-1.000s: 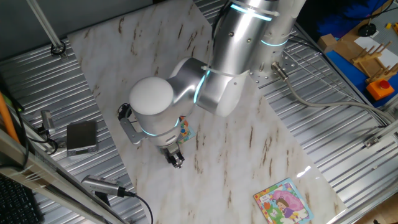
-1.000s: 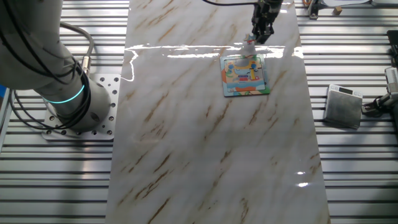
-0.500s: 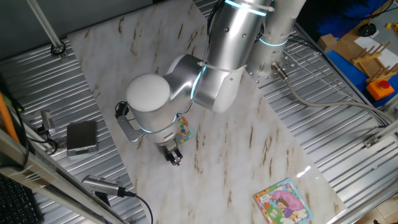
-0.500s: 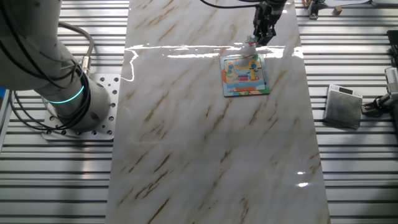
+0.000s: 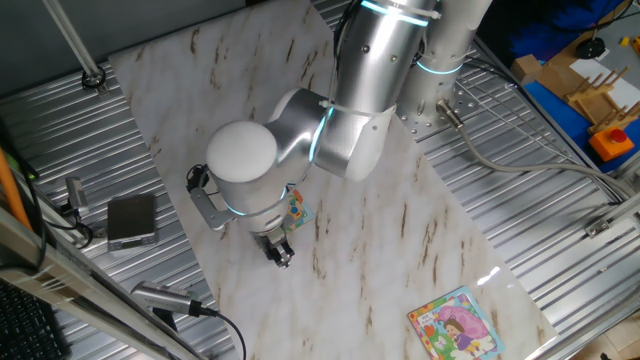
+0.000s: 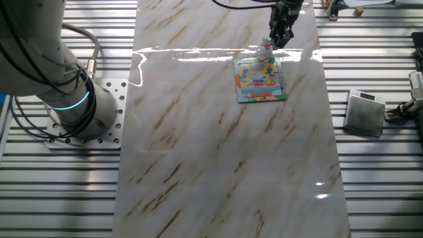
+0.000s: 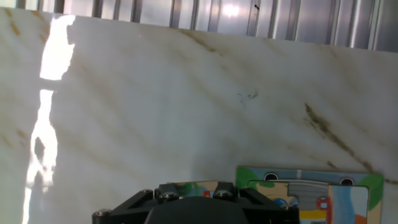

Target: Assemble one piece of a puzzle

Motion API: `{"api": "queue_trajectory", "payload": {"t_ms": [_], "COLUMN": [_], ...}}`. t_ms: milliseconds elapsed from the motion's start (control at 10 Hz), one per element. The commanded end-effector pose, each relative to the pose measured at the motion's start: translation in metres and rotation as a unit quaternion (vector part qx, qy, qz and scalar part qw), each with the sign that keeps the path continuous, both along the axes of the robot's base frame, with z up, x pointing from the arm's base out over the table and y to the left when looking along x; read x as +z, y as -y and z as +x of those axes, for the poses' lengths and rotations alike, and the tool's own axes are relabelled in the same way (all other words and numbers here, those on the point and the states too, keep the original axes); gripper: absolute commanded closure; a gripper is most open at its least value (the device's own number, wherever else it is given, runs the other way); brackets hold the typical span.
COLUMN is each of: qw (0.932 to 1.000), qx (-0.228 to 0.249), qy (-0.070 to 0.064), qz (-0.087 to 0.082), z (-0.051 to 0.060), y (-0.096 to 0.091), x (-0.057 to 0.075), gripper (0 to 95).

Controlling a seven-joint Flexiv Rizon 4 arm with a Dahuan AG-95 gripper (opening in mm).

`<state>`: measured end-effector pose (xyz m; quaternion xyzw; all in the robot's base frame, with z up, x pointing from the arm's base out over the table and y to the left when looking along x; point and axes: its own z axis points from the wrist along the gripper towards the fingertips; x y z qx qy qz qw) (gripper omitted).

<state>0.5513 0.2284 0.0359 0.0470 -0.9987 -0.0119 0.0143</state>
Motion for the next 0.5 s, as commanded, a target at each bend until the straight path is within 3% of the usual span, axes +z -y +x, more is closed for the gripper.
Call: {"api": "queue_trajectory", "payload": {"t_ms": [100,500], "qw": [0.9999,1.0000], "qx": [-0.015,0.001], "qy": [-0.003,0.002], "qz": [-0.001,0.002], "z": [0.000,0.010], "y": [0.008,0.059], "x": [0.001,0.004], "gripper": [95.0,95.0]}}
